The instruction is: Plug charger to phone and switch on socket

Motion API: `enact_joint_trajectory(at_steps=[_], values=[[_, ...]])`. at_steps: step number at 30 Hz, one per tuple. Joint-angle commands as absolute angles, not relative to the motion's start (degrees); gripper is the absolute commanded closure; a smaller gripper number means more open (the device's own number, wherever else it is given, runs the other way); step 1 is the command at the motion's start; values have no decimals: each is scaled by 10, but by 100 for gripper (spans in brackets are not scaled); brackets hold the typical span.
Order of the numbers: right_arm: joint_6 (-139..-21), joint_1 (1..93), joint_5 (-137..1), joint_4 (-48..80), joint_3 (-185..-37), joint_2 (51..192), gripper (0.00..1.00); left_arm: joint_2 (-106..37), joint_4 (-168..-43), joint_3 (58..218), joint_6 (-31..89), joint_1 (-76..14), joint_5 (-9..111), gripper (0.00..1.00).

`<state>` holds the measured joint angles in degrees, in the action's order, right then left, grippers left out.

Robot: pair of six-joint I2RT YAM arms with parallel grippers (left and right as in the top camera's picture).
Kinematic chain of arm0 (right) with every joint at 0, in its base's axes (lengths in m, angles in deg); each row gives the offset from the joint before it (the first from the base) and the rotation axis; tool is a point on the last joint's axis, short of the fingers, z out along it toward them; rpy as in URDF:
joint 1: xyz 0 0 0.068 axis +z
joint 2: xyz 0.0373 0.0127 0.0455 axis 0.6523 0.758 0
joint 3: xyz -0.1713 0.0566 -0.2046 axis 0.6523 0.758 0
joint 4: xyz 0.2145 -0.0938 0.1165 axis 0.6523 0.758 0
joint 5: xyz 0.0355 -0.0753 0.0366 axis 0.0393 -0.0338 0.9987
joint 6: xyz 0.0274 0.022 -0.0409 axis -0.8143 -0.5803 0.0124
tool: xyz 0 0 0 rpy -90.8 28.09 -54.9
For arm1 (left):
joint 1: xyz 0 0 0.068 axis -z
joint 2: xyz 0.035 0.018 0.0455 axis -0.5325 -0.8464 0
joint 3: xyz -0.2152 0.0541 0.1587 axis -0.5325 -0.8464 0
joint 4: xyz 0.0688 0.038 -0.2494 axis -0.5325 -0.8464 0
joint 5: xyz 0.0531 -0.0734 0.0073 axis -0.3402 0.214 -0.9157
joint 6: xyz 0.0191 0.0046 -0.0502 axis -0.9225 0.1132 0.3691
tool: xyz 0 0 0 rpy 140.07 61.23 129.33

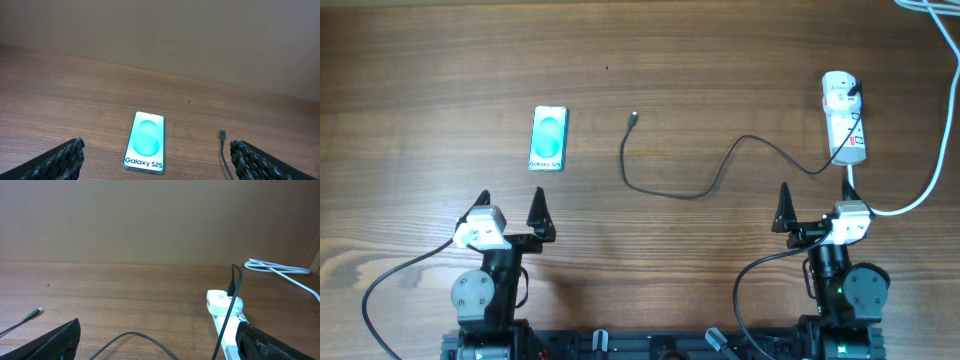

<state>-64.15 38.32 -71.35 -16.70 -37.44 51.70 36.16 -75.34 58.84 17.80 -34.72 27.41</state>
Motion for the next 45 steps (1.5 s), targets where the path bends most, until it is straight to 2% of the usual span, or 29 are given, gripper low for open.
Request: enact_joint_trajectory(at_steps=[1,43,45], values=[[-650,387,-723,-169,-374,512,0,366,-755,585,173,-351,268,0],[-649,387,-723,-169,-374,512,0,366,-755,585,173,-351,268,0],[-678,387,-721,-169,-374,512,0,366,-755,585,174,-351,268,0]])
